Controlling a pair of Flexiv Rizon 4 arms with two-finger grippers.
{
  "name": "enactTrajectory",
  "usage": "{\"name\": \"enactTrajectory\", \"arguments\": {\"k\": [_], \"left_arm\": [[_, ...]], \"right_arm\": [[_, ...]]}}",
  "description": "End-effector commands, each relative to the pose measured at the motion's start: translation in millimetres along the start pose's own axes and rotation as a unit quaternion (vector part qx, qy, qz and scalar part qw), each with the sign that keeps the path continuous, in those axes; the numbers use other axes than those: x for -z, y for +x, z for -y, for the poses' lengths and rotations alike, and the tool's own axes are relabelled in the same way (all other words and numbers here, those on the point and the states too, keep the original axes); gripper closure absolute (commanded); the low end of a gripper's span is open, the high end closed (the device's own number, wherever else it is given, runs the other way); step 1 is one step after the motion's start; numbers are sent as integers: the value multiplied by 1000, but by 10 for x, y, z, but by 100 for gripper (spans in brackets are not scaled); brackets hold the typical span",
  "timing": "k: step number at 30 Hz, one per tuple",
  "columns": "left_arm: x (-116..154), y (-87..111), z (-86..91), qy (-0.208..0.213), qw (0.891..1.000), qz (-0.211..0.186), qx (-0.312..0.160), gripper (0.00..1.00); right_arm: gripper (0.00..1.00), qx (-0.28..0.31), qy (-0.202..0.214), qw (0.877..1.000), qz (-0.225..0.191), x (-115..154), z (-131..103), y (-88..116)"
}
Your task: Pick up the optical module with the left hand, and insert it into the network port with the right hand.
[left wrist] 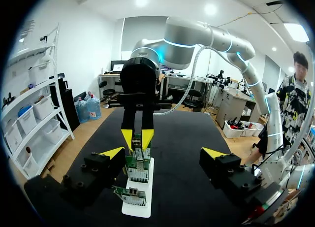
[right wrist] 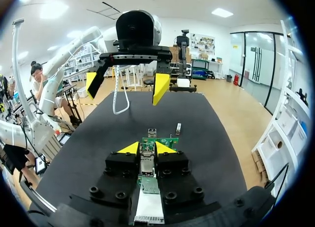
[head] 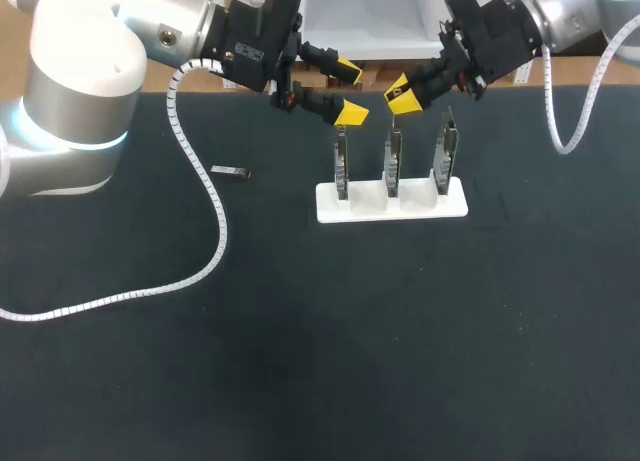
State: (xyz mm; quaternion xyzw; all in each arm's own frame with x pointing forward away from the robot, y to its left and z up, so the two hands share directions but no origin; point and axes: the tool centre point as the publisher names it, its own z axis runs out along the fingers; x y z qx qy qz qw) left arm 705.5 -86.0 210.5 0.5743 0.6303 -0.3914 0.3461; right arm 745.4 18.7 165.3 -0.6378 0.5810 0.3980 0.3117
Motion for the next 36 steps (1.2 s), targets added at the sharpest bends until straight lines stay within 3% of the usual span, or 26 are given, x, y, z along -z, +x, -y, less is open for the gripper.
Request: {"name": "enactTrajectory", "arguments": {"k": [1, 9, 36], "left_arm": [[-5, -9, 6, -2, 1000, -2, 2, 0], [-5, -9, 6, -2, 1000, -2, 2, 0], [-5, -9, 6, -2, 1000, -2, 2, 0]], "right_arm": [[100, 4, 3, 1000, 1, 8, -18, 5], [100, 16, 5, 1000, 5, 40, -21, -84], [100, 17, 2, 1000, -11, 7, -19, -21]]}}
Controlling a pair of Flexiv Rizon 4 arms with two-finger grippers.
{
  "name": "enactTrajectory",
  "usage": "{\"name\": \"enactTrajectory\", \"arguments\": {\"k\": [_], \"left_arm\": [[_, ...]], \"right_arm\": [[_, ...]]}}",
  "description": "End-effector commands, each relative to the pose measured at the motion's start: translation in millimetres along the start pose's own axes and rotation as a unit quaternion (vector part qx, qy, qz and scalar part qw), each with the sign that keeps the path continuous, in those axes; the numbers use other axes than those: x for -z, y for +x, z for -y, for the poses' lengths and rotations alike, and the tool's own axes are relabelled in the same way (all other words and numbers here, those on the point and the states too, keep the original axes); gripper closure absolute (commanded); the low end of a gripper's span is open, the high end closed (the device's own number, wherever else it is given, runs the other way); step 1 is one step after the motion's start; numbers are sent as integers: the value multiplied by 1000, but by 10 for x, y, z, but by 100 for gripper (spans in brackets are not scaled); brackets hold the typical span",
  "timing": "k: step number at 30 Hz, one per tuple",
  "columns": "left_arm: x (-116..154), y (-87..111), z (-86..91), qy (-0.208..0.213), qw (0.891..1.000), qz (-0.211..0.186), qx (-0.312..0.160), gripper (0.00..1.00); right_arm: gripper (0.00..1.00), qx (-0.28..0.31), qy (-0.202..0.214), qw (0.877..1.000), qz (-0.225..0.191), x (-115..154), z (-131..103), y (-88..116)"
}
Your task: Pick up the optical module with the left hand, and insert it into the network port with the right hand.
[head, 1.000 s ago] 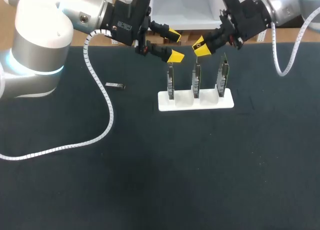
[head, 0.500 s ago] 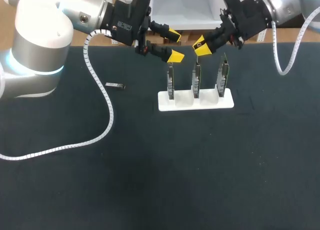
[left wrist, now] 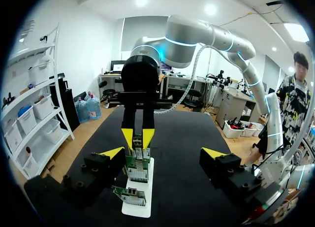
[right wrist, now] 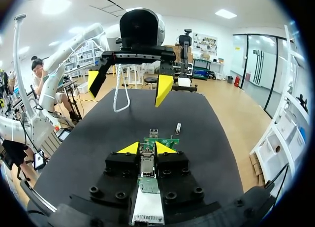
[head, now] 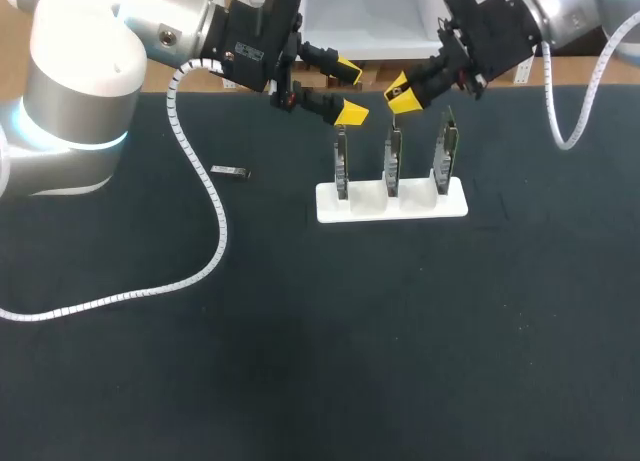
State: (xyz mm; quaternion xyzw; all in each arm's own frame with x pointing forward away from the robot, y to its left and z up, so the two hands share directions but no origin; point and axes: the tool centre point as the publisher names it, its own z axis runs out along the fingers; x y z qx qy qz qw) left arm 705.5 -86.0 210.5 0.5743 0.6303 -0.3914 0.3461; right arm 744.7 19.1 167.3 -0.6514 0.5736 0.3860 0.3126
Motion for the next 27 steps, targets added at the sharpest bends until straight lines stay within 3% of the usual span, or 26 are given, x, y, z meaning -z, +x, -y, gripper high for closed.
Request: {"name": "enactTrajectory", "arguments": {"k": [1, 16, 27], "left_arm": [[-5, -9, 6, -2, 1000, -2, 2, 0], [-5, -9, 6, -2, 1000, -2, 2, 0], [-5, -9, 6, -2, 1000, -2, 2, 0]], "right_arm": [[100, 1, 1, 1000, -1, 2, -12, -3], [100, -7, 0, 1000, -3, -26, -35, 51], [100, 6, 5, 1000, 1, -4, -21, -19]]}}
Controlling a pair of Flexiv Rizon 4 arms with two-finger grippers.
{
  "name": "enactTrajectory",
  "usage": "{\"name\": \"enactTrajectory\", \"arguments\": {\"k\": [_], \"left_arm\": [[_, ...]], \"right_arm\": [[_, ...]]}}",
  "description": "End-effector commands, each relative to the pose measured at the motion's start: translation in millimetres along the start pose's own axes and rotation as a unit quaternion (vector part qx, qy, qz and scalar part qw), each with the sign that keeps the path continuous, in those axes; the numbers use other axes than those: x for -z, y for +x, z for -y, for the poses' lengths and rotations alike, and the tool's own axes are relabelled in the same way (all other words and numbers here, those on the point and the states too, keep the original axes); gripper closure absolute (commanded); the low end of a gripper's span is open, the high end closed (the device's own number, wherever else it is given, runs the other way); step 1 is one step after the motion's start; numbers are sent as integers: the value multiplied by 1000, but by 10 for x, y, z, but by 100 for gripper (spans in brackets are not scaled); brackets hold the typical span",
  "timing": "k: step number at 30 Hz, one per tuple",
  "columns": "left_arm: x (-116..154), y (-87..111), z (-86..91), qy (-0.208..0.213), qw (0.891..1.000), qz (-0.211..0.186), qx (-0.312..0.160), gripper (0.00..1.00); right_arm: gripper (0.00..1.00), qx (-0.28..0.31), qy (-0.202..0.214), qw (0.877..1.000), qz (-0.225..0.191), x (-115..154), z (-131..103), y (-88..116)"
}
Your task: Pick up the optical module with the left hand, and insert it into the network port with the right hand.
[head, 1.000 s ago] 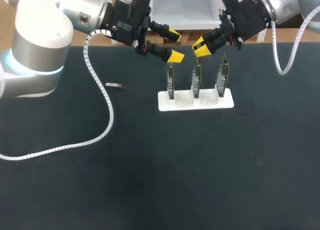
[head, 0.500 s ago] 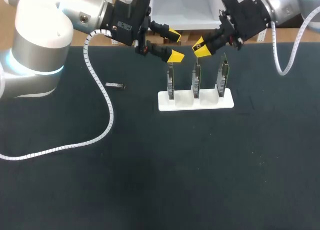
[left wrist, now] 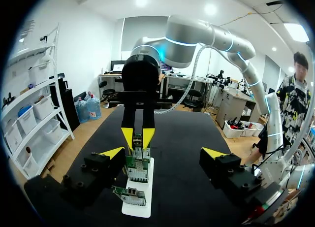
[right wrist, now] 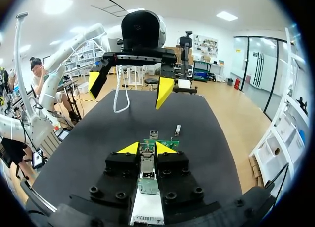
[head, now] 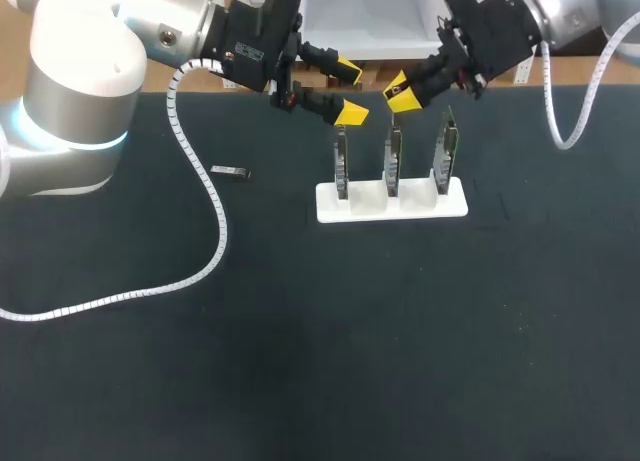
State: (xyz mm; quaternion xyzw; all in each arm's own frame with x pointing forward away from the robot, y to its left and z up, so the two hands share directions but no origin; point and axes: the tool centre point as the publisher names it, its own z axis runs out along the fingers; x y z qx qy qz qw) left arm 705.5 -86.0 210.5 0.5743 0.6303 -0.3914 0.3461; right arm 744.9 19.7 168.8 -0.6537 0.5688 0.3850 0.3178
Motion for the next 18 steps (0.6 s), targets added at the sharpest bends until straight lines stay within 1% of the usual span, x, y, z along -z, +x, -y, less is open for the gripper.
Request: {"name": "enactTrajectory", "arguments": {"k": [1, 8, 18], "left_arm": [[-5, -9, 6, -2, 1000, -2, 2, 0], [-5, -9, 6, -2, 1000, -2, 2, 0], [-5, -9, 6, -2, 1000, -2, 2, 0]], "right_arm": [[100, -1, 3, 1000, -4, -11, -20, 9], [100, -1, 4, 1000, -13, -30, -13, 28], [100, 8, 9, 1000, -15, 1, -19, 7]]}}
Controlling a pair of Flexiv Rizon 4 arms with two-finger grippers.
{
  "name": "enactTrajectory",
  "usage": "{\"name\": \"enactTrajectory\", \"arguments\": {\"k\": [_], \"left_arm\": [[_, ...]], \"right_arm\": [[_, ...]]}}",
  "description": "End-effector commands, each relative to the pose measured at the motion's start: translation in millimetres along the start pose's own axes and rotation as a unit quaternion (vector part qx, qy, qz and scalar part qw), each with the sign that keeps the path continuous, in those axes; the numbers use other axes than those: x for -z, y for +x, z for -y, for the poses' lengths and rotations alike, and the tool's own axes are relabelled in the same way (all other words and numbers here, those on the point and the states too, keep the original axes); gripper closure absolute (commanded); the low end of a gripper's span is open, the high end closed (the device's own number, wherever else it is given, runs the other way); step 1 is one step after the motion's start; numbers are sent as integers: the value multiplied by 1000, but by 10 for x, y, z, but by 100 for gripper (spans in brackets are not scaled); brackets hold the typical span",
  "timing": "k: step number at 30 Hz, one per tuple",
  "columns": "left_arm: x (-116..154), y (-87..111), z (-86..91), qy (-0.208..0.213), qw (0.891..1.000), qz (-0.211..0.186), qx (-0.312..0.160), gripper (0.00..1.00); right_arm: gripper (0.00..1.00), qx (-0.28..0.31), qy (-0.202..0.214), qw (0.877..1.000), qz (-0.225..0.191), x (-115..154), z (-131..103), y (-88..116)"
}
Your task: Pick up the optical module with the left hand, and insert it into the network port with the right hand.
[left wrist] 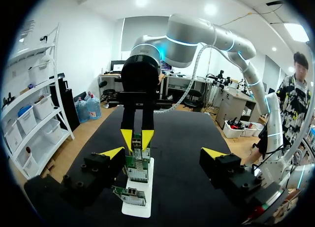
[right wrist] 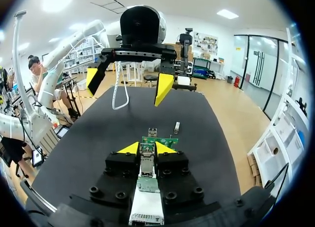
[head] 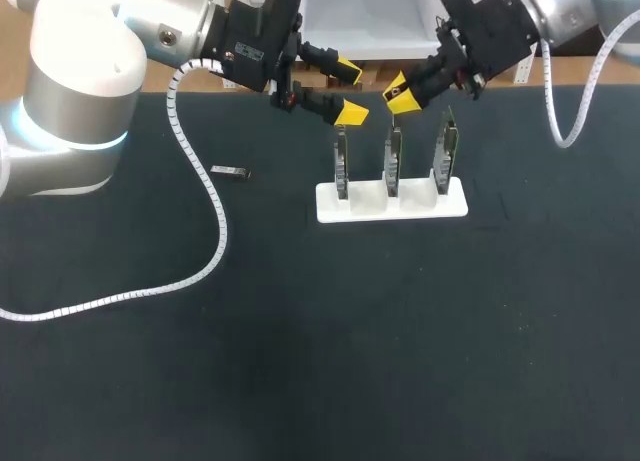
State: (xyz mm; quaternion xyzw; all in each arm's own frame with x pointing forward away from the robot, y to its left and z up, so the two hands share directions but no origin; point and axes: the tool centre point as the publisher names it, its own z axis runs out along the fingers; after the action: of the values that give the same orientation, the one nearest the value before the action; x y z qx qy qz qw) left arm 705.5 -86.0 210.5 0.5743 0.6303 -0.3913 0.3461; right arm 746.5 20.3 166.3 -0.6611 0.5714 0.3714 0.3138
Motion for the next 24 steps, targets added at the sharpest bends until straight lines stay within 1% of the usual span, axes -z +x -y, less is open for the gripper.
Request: {"name": "enactTrajectory", "arguments": {"k": [1, 9, 13, 14, 17, 24], "left_arm": [[-5, -9, 6, -2, 1000, -2, 2, 0], [-5, -9, 6, -2, 1000, -2, 2, 0], [-5, -9, 6, -2, 1000, -2, 2, 0], [-5, -9, 6, -2, 1000, -2, 2, 0], [-5, -9, 6, -2, 1000, -2, 2, 0], [-5, -9, 6, -2, 1000, -2, 2, 0]], "right_arm": [[100, 4, 6, 1000, 2, 25, -48, -25], [100, 12, 25, 1000, 14, 41, -84, -47], [100, 9, 35, 999, 34, 73, -89, -52], [100, 9, 46, 998, 28, 82, -85, -51], [100, 11, 53, 998, 26, 102, -89, -73], [100, 14, 52, 998, 29, 115, -96, -99]]}}
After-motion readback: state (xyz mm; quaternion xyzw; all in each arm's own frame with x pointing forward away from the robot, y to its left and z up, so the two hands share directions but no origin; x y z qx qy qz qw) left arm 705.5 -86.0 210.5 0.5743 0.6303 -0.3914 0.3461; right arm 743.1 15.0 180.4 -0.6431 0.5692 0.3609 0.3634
